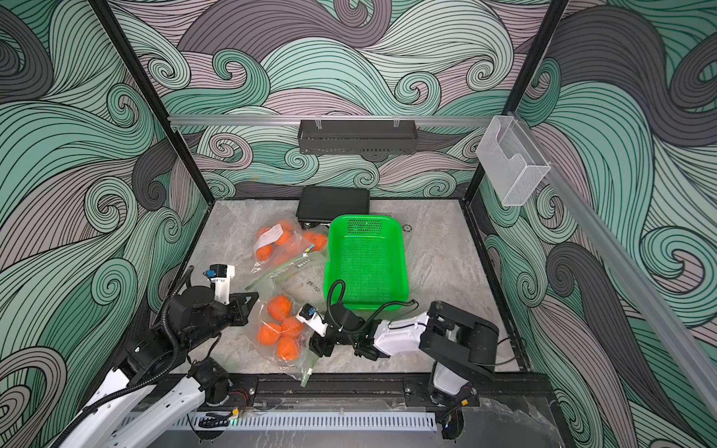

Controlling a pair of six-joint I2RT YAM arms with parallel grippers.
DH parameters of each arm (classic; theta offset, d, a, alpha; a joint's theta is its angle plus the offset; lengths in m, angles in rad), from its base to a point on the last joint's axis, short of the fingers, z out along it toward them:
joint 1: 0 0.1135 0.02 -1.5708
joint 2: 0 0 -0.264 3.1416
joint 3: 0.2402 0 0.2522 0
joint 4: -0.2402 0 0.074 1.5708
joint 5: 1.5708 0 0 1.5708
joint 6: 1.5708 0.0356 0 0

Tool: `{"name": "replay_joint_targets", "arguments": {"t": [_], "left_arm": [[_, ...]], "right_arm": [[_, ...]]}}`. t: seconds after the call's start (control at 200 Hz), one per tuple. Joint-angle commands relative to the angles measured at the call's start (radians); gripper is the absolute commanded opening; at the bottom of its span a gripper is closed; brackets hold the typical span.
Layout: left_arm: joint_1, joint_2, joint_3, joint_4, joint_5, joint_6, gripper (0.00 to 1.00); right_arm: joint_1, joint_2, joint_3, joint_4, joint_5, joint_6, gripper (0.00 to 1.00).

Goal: Open the zip-top bag and take out the orange
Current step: Pick up the orange from the zipper food storage bag.

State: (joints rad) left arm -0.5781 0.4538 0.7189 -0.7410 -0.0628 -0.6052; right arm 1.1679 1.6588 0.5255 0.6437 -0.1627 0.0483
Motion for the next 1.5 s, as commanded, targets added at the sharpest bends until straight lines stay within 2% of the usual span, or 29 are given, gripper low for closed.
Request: {"name": "replay_joint_targets", "arguments": {"t": [0.0,0.18,0.275,0.34,0.435,0.53,0.64,0.826,0.991,1.136,1.376,1.496], "left_arm": [[0.004,-0.013,-0.004,0.023,0.04,0.033,0.0],[0.004,0.003,-0.025,0.048,0.085,0.024,0.0],[0.004,0.011,-0.045,0.024,-0.009,-0.017,0.0],[0.004,0.035,-0.068,-0.006,-0.095,-0.098,0.0],[0.004,0.084,-0.132,0.029,-0.106,-0.155,0.0],[0.004,0.133,-0.207,0.052,-0.178,-0.242,0.0],[0.006,0.175,-0.295,0.136,-0.223,-0.279,0.0],[0.025,0.256,-0.379,0.214,-0.33,-0.268,0.0],[0.091,0.353,-0.429,0.31,-0.231,-0.274,0.0],[0.116,0.413,-0.402,0.3,-0.209,-0.271,0.0],[0.148,0.439,-0.407,0.335,-0.136,-0.238,0.0],[0.159,0.443,-0.41,0.344,-0.12,-0.229,0.0]], "right_arm": [[0.018,0.048,-0.029,0.14,0.052,-0.025,0.76],[0.036,0.083,-0.018,0.163,0.082,-0.065,0.81],[0.036,0.082,-0.024,0.201,0.059,-0.071,0.83],[0.037,0.079,-0.026,0.213,0.037,-0.077,0.84],[0.042,0.076,-0.035,0.233,0.052,-0.067,0.85],[0.041,0.077,-0.038,0.239,0.038,-0.067,0.84],[0.041,0.07,-0.044,0.238,0.036,-0.067,0.85],[0.041,0.067,-0.041,0.218,0.022,-0.081,0.84],[0.04,0.069,-0.014,0.199,0.047,-0.088,0.85],[0.021,0.08,0.035,0.153,0.111,-0.072,0.85],[-0.054,0.115,0.106,0.14,0.011,-0.032,0.78],[-0.056,0.163,0.158,0.119,-0.038,-0.032,0.75]]}}
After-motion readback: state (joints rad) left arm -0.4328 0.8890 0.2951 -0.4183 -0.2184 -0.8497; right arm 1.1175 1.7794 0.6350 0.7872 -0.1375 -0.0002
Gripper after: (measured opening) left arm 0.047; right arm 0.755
